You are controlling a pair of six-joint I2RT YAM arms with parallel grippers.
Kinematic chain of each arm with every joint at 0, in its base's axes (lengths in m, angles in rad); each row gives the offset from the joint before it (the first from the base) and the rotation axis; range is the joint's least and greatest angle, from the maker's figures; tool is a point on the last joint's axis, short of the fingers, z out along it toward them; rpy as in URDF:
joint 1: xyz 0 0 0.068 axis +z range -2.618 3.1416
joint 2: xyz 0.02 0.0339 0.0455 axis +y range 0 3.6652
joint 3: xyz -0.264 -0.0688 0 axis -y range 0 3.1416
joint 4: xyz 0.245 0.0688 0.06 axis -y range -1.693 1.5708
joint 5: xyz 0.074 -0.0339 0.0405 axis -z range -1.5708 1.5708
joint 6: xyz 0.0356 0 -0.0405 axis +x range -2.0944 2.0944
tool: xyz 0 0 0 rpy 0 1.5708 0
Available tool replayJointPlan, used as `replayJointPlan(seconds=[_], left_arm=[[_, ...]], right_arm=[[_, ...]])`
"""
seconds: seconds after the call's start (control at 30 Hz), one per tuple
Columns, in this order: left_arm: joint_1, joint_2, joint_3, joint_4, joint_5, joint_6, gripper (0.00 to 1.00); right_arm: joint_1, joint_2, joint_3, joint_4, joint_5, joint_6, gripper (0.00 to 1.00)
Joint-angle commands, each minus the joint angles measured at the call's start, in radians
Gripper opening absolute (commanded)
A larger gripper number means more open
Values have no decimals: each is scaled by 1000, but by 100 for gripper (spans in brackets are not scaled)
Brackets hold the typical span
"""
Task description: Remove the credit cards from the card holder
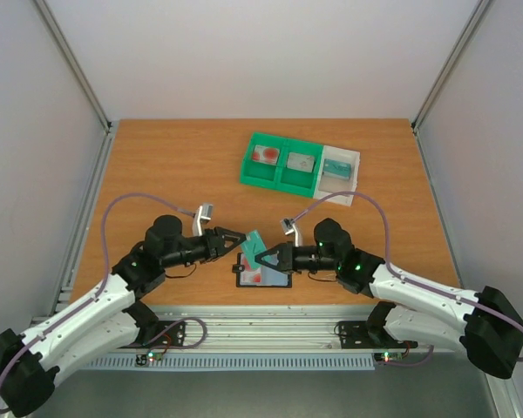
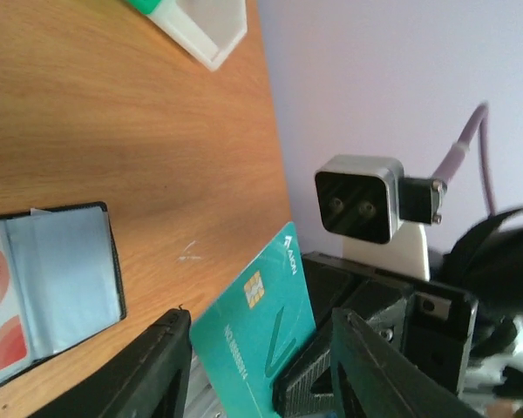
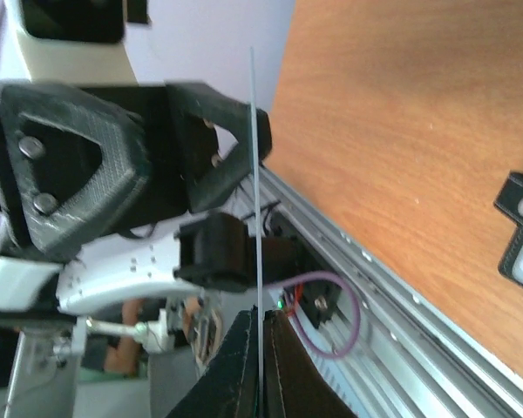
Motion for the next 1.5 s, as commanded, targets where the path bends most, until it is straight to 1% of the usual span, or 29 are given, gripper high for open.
replayJointPlan(seconds=[0.0,0.07,0.2,0.3,0.4,0.47,0.53,0.6,0.7,0.73,0.83,0.93,1.0,1.07,1.13,1.17,1.33,1.47], left_arm=[[6,-18,87,-111,132,188,47],[7,-5,118,-186,176,284,48],[9,31,174,-295,271,422,48],[8,57,180,-289,389,466,48],[8,75,179,-258,470,478,47],[10,79,167,-214,494,455,41],[10,83,167,-206,501,441,35],[10,82,165,-193,511,438,23],[10,80,143,-98,551,392,4],[10,80,139,-82,558,373,1],[11,78,138,-94,541,370,0],[10,62,137,-101,502,381,0],[10,47,134,-92,465,373,0],[10,33,126,-63,423,353,0],[10,23,119,-29,378,320,0],[10,20,112,4,353,301,0],[11,-8,84,143,232,189,0],[11,-45,55,222,123,128,1]], right_arm=[[1,-63,75,-280,-129,-272,1],[0,-84,109,-404,-158,-354,1],[1,-96,172,-547,-268,-461,1],[1,-87,213,-629,-296,-503,1],[1,-72,232,-636,-334,-510,1],[1,-62,240,-631,-357,-512,1],[2,-60,240,-622,-371,-511,1],[1,-62,242,-621,-373,-513,1],[2,-58,252,-643,-353,-523,3],[1,-58,254,-646,-349,-526,4],[1,-60,261,-671,-325,-531,7],[1,-78,277,-706,-265,-533,17],[1,-100,273,-685,-248,-507,24],[1,-117,264,-656,-230,-469,33],[1,-131,253,-631,-188,-427,46],[1,-141,244,-614,-166,-406,49],[1,-208,183,-497,-48,-263,58],[1,-265,160,-425,68,-172,58]])
